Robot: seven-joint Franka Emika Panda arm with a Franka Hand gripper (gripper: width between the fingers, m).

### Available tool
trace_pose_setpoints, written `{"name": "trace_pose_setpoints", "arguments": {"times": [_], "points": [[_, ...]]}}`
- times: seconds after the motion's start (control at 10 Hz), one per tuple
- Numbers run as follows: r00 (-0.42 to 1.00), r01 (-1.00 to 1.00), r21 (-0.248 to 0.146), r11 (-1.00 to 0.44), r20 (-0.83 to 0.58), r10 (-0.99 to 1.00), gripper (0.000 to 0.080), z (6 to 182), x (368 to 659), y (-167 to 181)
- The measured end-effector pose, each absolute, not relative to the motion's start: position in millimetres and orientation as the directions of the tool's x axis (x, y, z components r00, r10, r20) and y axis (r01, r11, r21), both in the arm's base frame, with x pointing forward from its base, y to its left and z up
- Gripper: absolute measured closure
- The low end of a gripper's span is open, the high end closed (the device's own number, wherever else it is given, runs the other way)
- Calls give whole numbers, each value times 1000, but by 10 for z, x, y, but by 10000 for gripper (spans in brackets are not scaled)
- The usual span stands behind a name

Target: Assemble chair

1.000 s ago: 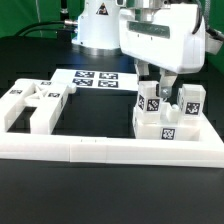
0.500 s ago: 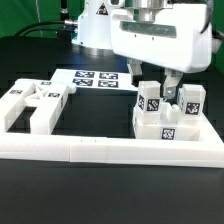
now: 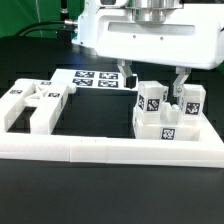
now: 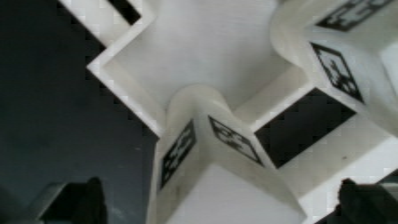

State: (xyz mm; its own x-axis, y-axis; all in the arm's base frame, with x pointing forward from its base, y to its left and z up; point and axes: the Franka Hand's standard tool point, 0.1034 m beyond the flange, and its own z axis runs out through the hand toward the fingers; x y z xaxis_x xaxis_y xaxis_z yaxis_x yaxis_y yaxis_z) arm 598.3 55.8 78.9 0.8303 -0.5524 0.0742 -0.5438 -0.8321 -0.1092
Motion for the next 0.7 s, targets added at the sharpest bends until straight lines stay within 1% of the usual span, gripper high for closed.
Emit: {"name": "trace_pose_setpoints", "arguments": {"times": [0.1, 0.4, 0.7], "points": [[882, -456, -93, -885, 88, -464, 151, 790, 5983, 564], [956, -268, -69, -961, 106, -274, 151, 789, 5984, 558], [987, -102, -47, -994, 123, -107, 151, 792, 5992, 549]]}}
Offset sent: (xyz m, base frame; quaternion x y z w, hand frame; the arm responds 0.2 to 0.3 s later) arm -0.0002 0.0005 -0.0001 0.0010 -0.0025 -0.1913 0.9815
